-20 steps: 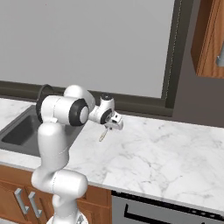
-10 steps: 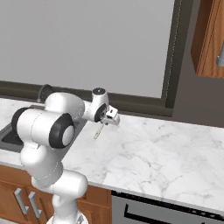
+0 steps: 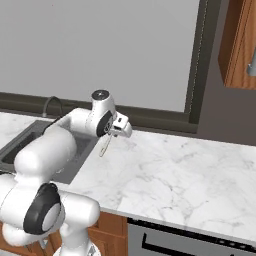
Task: Grab the spray bottle from the cabinet, then place it next to the cutting board for sanitizing. Then grab the dish brush from the countertop next to the sink and place it next to the cutting board.
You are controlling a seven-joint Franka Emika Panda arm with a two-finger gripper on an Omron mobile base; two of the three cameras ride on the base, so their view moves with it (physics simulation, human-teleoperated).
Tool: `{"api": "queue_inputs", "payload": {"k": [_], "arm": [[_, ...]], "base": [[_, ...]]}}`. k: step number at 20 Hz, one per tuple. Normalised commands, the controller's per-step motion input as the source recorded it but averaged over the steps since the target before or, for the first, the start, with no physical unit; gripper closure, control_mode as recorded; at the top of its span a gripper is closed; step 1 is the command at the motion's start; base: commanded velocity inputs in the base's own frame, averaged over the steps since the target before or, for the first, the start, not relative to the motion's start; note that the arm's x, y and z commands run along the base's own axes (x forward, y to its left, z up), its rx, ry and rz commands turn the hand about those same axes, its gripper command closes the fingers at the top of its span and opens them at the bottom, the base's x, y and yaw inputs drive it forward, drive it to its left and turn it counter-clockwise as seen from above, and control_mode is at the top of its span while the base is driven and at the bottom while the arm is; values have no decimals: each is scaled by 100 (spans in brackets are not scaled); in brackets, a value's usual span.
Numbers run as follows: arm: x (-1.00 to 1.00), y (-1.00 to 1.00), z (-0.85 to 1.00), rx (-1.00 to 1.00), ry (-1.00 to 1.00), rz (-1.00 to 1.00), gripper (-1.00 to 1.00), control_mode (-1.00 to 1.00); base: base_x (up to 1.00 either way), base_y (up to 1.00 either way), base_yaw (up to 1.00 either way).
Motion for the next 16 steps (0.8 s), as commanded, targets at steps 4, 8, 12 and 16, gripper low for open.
{"api": "queue_inputs", "payload": {"k": [4, 8, 12, 16], "arm": [[-96, 0, 82, -1, -22, 2, 100, -100], [-78, 0, 55, 5, -15, 0, 100, -100], [-72, 17, 53, 3, -26, 0, 100, -100], [-66, 16, 69, 0, -21, 0, 100, -100]], "base": [[0, 0, 0], [0, 0, 0], [0, 0, 0], [0, 0, 0]]}}
